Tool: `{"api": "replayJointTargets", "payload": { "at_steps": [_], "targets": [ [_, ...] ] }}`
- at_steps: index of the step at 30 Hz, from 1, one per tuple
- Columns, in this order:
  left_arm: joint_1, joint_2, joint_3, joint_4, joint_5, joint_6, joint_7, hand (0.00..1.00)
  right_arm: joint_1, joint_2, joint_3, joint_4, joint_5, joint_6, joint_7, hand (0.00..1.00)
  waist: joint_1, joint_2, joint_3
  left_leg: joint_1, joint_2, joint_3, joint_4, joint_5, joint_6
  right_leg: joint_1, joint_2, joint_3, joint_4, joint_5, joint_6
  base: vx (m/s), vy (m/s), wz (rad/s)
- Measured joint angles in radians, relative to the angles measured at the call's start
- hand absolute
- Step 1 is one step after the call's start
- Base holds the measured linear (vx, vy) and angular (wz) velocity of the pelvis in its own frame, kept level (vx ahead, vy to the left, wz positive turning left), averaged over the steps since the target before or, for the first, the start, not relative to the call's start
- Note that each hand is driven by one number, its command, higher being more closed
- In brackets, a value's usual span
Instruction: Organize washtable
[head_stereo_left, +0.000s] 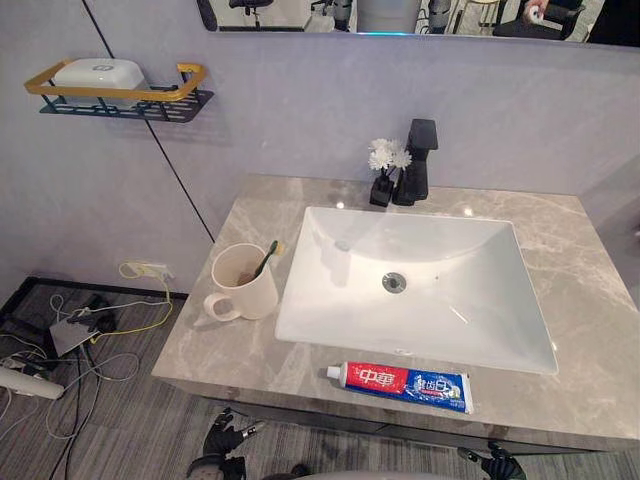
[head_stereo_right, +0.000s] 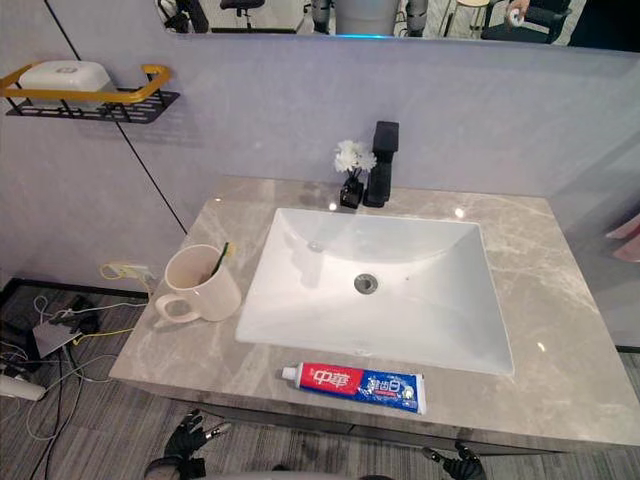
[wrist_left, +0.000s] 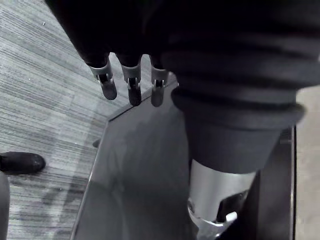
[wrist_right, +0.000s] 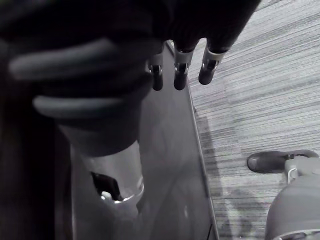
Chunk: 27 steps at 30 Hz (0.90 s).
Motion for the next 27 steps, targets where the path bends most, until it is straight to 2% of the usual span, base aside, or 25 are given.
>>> {"api": "replayJointTargets", "payload": {
  "at_steps": [5,8,10,12,13,17,19,20,24,27],
  "targets": [
    [0.004,0.069,0.132,-0.089,-0.004,0.000,0.019,0.00,0.002,-0.011,-0.008,0.000,0.000,-0.001,0.005,0.00,0.009,0.003,0.001,-0.008,-0.004,-0.021,0.005,0.005,0.007,-0.005,-0.005,-0.024,0.012,-0.001,0.001,-0.12,-0.009,0.15],
    [0.004,0.079,0.194,-0.229,-0.019,-0.001,0.043,0.00,0.024,-0.019,-0.007,-0.002,0.000,-0.004,0.018,0.00,0.029,0.009,0.001,-0.012,-0.008,-0.046,-0.006,0.017,0.004,-0.007,-0.007,-0.046,0.014,-0.003,0.002,-0.14,-0.017,0.24],
    [0.013,0.079,0.236,-0.391,-0.024,-0.001,0.055,0.00,0.030,-0.019,-0.008,-0.005,0.000,-0.004,0.019,0.00,0.031,0.010,0.000,-0.029,-0.011,-0.071,-0.013,0.029,0.003,-0.012,-0.007,-0.074,0.014,-0.004,0.001,-0.12,-0.029,0.34],
    [0.022,0.078,0.252,-0.475,-0.023,0.000,0.071,0.00,0.031,-0.018,-0.008,-0.005,0.000,-0.004,0.019,0.00,0.034,0.011,0.000,-0.036,-0.010,-0.074,-0.013,0.032,0.002,-0.016,-0.006,-0.079,0.013,-0.003,0.001,-0.05,-0.024,0.14],
    [0.028,0.078,0.272,-0.593,-0.020,-0.001,0.090,0.00,0.038,-0.017,-0.007,-0.005,0.000,-0.005,0.019,0.00,0.039,0.012,-0.001,-0.042,-0.009,-0.084,-0.012,0.038,0.001,-0.018,-0.004,-0.085,0.013,-0.002,0.002,-0.02,-0.027,0.11],
    [0.020,0.073,0.280,-0.863,0.007,-0.011,0.137,0.00,0.063,-0.014,-0.007,-0.004,0.001,-0.004,0.021,0.00,0.054,0.016,-0.008,-0.047,-0.012,-0.101,-0.004,0.044,0.004,-0.008,-0.003,-0.095,0.006,0.001,0.001,0.03,-0.021,0.13],
    [0.019,0.054,0.256,-1.062,0.044,-0.041,0.167,0.00,0.072,-0.013,-0.006,-0.003,0.003,-0.005,0.022,0.00,0.053,0.016,-0.009,-0.054,-0.017,-0.114,0.005,0.043,0.004,-0.001,-0.003,-0.102,-0.003,0.001,0.001,0.04,-0.013,0.14],
    [0.018,0.054,0.241,-1.108,0.050,-0.048,0.172,0.00,0.072,-0.012,-0.006,-0.002,0.003,-0.005,0.023,0.00,0.053,0.016,-0.009,-0.058,-0.018,-0.116,0.009,0.043,0.004,-0.001,-0.003,-0.105,-0.003,0.001,0.001,0.02,-0.016,0.15],
    [-0.002,0.053,0.049,-1.392,0.139,-0.108,0.166,0.00,0.068,0.004,0.011,0.016,0.023,-0.014,0.043,0.00,0.051,0.017,-0.010,-0.067,-0.020,-0.124,0.031,0.040,0.005,0.005,-0.004,-0.116,-0.003,0.001,0.001,0.00,-0.008,0.07],
    [-0.002,0.055,-0.060,-1.515,0.212,-0.129,0.146,0.00,0.068,0.011,0.013,0.017,0.037,-0.027,0.062,0.00,0.039,0.019,-0.010,-0.062,-0.019,-0.125,0.057,0.024,0.009,0.020,-0.004,-0.116,0.000,0.001,0.000,-0.03,0.001,-0.01]
  ]
}}
